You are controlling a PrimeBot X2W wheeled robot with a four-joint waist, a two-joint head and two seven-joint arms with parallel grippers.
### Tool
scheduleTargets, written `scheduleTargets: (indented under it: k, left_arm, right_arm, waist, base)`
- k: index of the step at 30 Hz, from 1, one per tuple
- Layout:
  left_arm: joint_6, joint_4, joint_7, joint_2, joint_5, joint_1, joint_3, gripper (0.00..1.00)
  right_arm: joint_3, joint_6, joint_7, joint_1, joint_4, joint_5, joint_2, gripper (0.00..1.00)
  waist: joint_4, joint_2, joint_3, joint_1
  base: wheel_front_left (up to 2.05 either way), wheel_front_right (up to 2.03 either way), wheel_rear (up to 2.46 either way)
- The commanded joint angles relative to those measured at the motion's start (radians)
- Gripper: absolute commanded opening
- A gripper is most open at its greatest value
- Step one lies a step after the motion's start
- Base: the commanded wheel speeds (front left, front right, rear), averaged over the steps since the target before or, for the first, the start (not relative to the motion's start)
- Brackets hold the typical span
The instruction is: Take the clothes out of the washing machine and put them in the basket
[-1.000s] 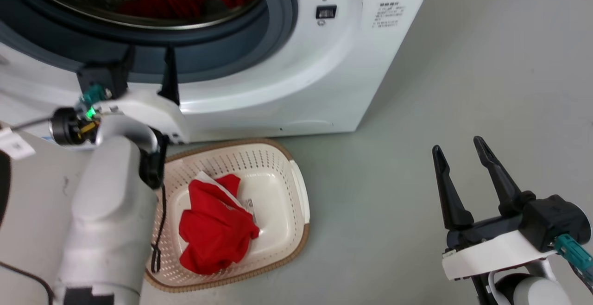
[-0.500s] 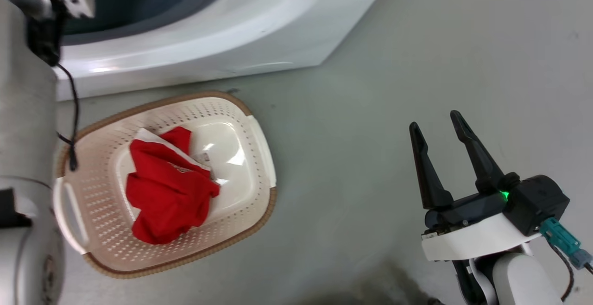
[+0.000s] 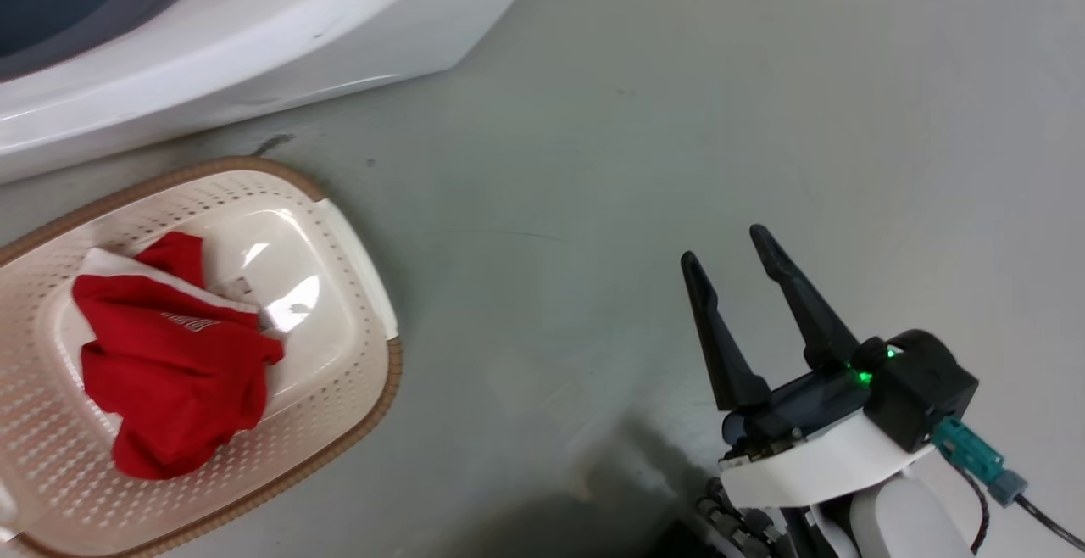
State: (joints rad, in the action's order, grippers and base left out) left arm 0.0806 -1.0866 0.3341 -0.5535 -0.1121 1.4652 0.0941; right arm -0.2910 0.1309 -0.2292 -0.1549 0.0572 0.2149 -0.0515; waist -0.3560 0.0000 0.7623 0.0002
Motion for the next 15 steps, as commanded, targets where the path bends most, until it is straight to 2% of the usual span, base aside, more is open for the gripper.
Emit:
scheduleTargets:
  k: [1, 6, 11, 12, 13, 15]
  left_arm:
    - [0.002, -0.003, 0.019, -0.024, 0.001, 0.018, -0.001, 1.0]
    - [-0.012, 0.008, 0.101, -0.088, 0.023, 0.02, 0.015, 1.0]
    - [-0.032, 0.026, 0.193, -0.127, 0.019, 0.009, 0.014, 1.0]
    - [-0.039, 0.03, 0.213, -0.133, 0.019, 0.004, 0.013, 0.48]
    - [-0.044, 0.033, 0.238, -0.138, 0.017, -0.004, 0.013, 0.0]
    - [-0.054, 0.054, 0.265, -0.142, 0.006, -0.02, 0.006, 0.0]
  right_arm:
    - [-0.01, 0.0, -0.009, 0.017, -0.003, 0.009, 0.002, 1.0]
    - [-0.032, 0.0, -0.017, 0.05, -0.004, 0.023, 0.002, 1.0]
    - [-0.049, 0.0, -0.021, 0.073, 0.002, 0.026, 0.002, 1.0]
    - [-0.05, 0.0, -0.022, 0.076, 0.003, 0.028, 0.002, 1.0]
    - [-0.052, 0.0, -0.023, 0.077, 0.002, 0.029, 0.002, 1.0]
    - [-0.053, 0.0, -0.024, 0.076, 0.0, 0.031, 0.002, 1.0]
  waist:
    - [-0.042, 0.0, 0.023, -0.0002]
    - [-0.081, 0.0, 0.034, -0.0002]
    - [-0.1, 0.0, 0.044, -0.0002]
    - [-0.102, 0.0, 0.045, -0.0002]
    - [-0.104, 0.0, 0.045, -0.0002]
    - [-0.106, 0.0, 0.043, -0.0002]
  base:
    - [0.0, 0.0, 0.0]
    - [0.0, 0.0, 0.0]
    - [0.0, 0.0, 0.0]
    - [0.0, 0.0, 0.0]
    - [0.0, 0.0, 0.0]
    - [0.0, 0.0, 0.0]
